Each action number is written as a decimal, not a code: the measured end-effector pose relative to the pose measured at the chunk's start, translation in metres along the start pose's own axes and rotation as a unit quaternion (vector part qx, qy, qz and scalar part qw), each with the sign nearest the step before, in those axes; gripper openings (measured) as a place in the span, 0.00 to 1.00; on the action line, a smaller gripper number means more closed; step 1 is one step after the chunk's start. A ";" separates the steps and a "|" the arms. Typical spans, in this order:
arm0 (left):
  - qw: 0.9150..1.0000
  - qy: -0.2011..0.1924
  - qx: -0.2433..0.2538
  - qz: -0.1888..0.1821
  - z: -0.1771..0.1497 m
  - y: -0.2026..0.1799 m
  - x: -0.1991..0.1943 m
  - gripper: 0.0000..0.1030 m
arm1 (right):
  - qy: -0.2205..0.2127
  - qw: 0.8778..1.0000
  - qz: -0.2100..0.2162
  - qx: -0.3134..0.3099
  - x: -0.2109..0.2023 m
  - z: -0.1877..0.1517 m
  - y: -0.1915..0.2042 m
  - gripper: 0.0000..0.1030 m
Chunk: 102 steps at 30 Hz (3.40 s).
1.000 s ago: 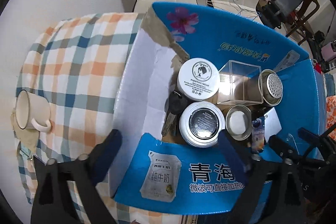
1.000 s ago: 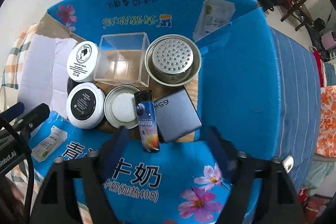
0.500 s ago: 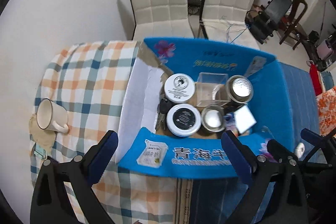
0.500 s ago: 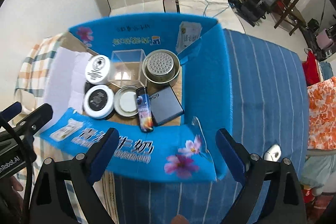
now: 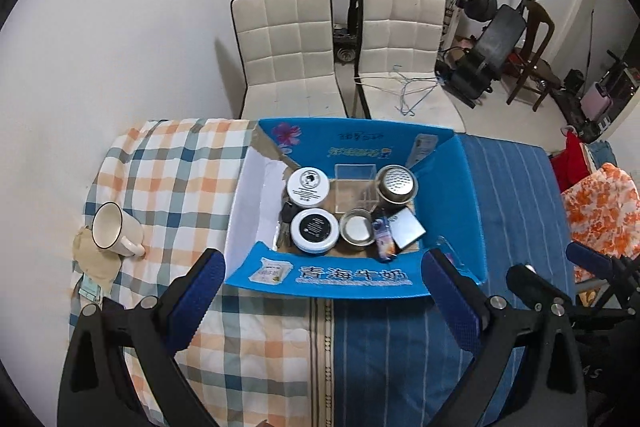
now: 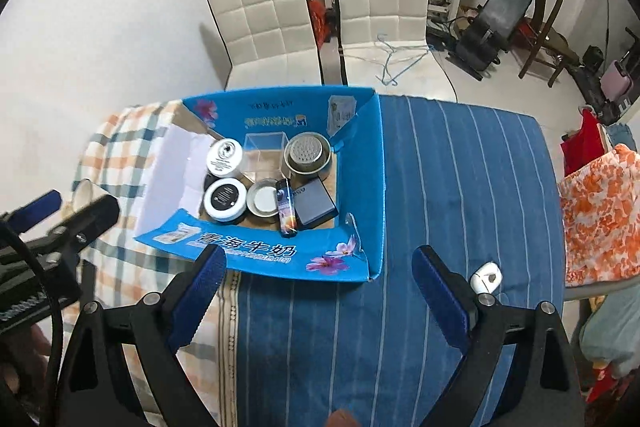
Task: Organize rigid objects
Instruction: 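Move the right tool down to the white earbud case, then grasp the white earbud case with the right tool, then carry the earbud case into the blue box with the right tool, then open the right tool to release the earbud case in the box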
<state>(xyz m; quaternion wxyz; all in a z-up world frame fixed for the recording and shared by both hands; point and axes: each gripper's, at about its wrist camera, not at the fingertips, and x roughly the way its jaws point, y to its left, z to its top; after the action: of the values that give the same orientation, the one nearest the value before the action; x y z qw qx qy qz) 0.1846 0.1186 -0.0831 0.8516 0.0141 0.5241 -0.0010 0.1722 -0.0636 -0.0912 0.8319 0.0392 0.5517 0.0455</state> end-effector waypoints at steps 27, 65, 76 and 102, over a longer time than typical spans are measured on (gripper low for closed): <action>0.994 0.107 0.017 -0.013 -0.009 -0.115 0.135 0.98 | 0.196 0.924 -0.058 0.322 0.185 -0.082 -0.303 0.90; 0.992 0.104 -0.072 0.030 -0.021 0.047 0.137 0.98 | 0.113 0.994 -0.006 0.002 0.173 0.009 -0.016 0.48; 0.990 0.130 -0.056 0.015 -0.020 0.058 0.173 0.98 | 0.187 0.981 -0.057 -0.007 0.243 -0.002 0.002 0.17; 0.992 0.121 -0.019 0.005 -0.006 0.037 0.155 0.98 | 0.131 0.988 -0.077 0.024 0.185 0.022 0.017 0.84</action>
<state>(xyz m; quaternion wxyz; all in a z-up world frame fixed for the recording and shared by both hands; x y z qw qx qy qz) 0.2491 0.1573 -0.2233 0.7822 0.0006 0.6229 0.0150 0.2634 -0.0253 -0.2496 0.7524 0.0108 0.6581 -0.0272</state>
